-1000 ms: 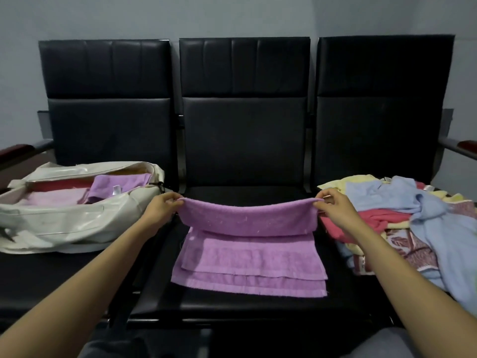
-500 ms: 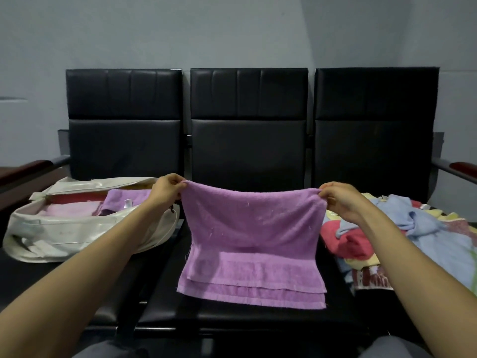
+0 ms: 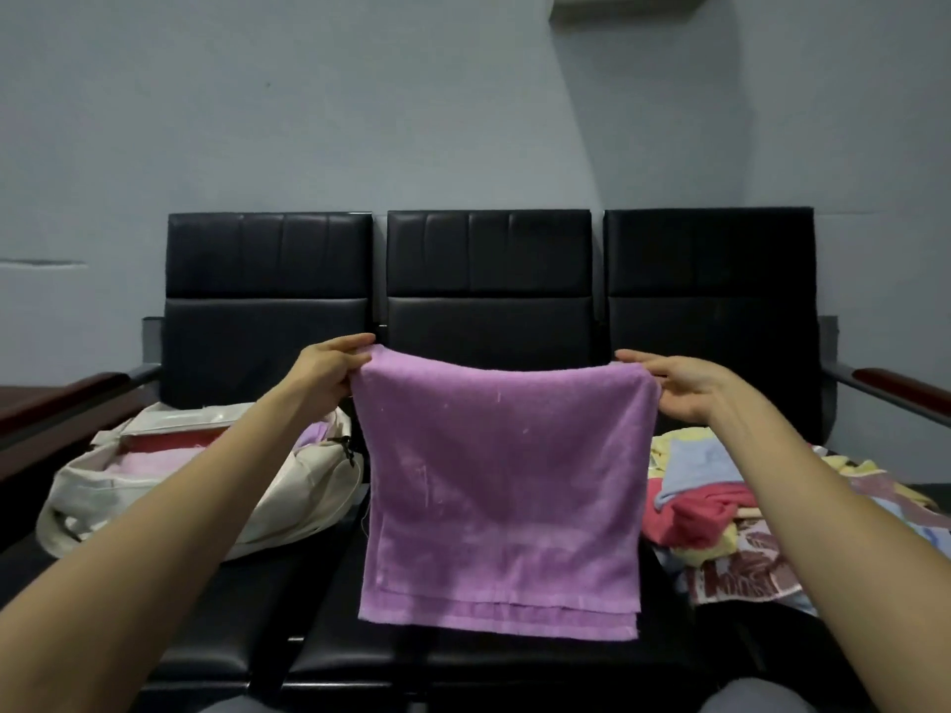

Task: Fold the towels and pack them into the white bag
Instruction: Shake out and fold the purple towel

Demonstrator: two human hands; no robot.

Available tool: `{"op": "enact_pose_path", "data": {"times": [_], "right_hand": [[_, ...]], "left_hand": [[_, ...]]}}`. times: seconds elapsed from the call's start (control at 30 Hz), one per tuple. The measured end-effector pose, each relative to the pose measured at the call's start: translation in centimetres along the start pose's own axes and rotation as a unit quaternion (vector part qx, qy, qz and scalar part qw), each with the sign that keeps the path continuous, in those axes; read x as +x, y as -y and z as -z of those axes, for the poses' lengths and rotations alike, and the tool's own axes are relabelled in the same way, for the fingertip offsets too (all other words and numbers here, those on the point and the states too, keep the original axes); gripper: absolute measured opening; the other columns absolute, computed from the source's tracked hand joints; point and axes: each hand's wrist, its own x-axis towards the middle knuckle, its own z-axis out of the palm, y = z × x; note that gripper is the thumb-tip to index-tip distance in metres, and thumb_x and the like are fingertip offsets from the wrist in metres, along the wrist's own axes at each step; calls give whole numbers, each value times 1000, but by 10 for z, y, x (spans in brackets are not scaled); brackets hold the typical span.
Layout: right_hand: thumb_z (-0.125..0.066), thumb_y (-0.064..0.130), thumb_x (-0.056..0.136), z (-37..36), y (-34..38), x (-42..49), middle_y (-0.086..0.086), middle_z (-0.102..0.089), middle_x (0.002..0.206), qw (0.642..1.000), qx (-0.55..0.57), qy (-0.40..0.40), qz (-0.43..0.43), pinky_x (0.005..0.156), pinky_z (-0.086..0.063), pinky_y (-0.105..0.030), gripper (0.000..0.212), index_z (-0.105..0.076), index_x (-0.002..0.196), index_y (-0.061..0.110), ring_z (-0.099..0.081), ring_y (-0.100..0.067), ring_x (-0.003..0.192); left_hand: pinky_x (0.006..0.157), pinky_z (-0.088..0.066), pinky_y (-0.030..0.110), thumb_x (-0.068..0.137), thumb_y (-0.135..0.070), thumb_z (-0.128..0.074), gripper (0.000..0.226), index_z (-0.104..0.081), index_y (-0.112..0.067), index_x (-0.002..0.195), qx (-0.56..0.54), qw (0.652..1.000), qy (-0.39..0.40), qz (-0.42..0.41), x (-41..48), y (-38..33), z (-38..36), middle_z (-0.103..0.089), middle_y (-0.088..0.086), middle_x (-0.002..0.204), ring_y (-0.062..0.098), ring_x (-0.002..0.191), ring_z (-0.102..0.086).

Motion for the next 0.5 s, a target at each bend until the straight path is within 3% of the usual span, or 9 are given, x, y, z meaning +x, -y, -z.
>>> {"op": "enact_pose_path", "data": {"times": [0.13,0.2,0.27,0.33,0.5], "right_hand": [[-46,-14,90,-4,15,-21,-11,-63,101,998,19,3,57,72,-58,-27,36,-60,115,8,-63,-19,91],[-56,-7,88,-8,20,-29,-9,-66,98,992,47,-24,116,83,-54,-30,28,-63,112,8,-64,-18,91],[-65,1,86,-11,23,-37,-8,-69,99,981,68,-48,176,80,-56,-29,22,-67,105,10,-67,-17,92],[-69,2,83,-13,26,-44,-7,-70,96,965,87,-57,241,71,-56,-25,20,-69,100,11,-69,-17,90],[-72,6,79,-18,37,-62,-2,-72,93,920,101,-31,377,77,-55,-24,17,-71,92,15,-69,-16,92]], "left_hand": [[81,-53,36,91,1,-57,34,-65,-10,122,1,999,-14,-44,-8,-19,7,-65,9,104,18,79,-58],[74,-56,30,88,-3,-65,32,-66,-9,119,-18,996,-26,-78,-14,-26,11,-65,13,111,16,79,-61],[65,-54,22,85,-7,-69,33,-66,-9,118,-8,991,-40,-130,-22,-33,14,-65,12,111,15,82,-63],[70,-53,21,86,-11,-68,31,-65,-12,117,25,979,-58,-191,-33,-40,16,-64,6,110,15,92,-62],[73,-52,12,89,-18,-65,24,-62,-15,113,79,927,-101,-352,-55,-57,25,-60,-12,99,2,92,-58]]}}
